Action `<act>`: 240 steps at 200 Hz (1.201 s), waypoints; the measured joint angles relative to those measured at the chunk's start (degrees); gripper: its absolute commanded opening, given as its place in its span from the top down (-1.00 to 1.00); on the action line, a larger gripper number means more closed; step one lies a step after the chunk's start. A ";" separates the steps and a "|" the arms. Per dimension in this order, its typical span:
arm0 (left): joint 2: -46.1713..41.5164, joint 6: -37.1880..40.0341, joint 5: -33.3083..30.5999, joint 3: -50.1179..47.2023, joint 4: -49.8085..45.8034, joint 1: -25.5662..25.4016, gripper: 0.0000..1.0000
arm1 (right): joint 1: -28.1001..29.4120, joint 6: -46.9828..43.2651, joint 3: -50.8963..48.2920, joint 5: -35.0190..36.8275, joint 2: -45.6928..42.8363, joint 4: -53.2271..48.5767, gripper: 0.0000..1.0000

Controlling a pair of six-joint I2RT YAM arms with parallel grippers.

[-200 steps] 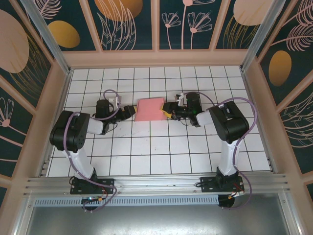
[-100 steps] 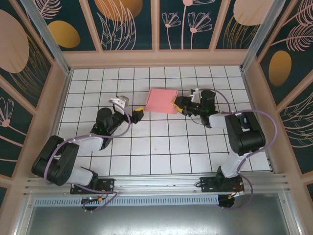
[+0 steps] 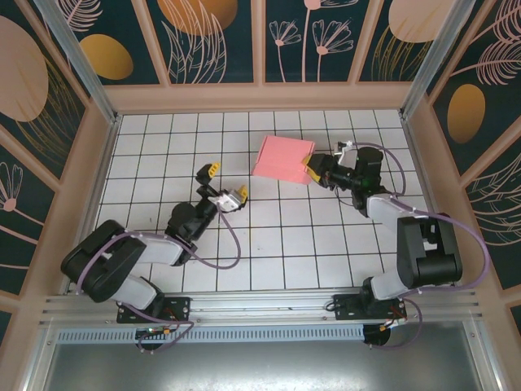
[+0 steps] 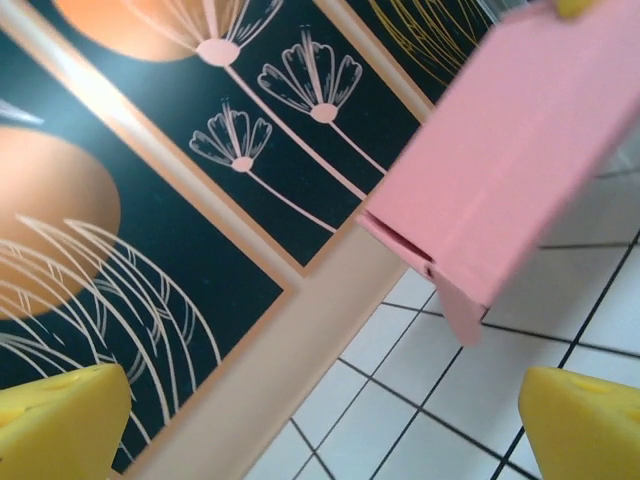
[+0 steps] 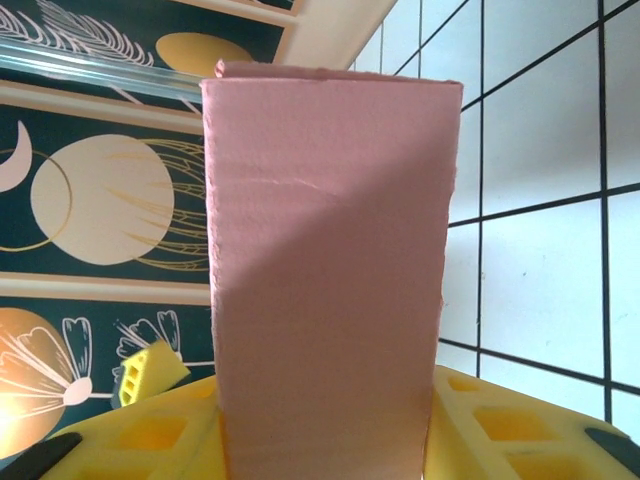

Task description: Fold the paper box

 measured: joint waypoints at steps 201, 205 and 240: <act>15.76 31.34 -8.22 7.91 9.42 -7.34 -0.56 | 3.76 4.92 -2.23 -6.19 -7.76 -5.73 0.14; 15.76 31.34 -8.20 7.93 9.42 -7.34 -0.53 | 3.87 4.94 -2.23 -6.19 -7.76 -5.73 0.15; 16.04 32.15 -8.22 7.96 9.42 -7.34 -0.31 | 4.17 5.29 -2.23 -6.14 -7.76 -5.70 0.16</act>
